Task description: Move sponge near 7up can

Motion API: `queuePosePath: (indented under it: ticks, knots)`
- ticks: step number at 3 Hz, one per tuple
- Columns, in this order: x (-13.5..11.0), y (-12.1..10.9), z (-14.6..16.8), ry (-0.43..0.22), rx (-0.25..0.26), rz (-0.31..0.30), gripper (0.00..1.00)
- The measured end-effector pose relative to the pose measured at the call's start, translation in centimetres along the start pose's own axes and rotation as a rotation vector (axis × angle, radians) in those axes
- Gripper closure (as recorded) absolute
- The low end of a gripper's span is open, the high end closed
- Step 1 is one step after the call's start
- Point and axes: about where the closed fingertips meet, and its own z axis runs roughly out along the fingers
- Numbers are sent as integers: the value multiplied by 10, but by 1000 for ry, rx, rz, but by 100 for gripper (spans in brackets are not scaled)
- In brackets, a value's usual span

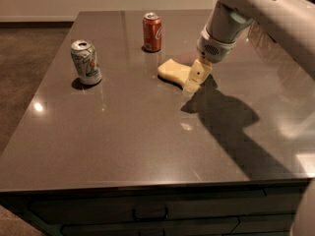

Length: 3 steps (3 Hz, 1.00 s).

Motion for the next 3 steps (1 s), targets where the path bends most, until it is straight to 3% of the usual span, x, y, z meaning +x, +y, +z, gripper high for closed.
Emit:
queuePosePath:
  ticks: [3]
  knots:
    - [-24, -18, 47, -28, -56, 68, 0]
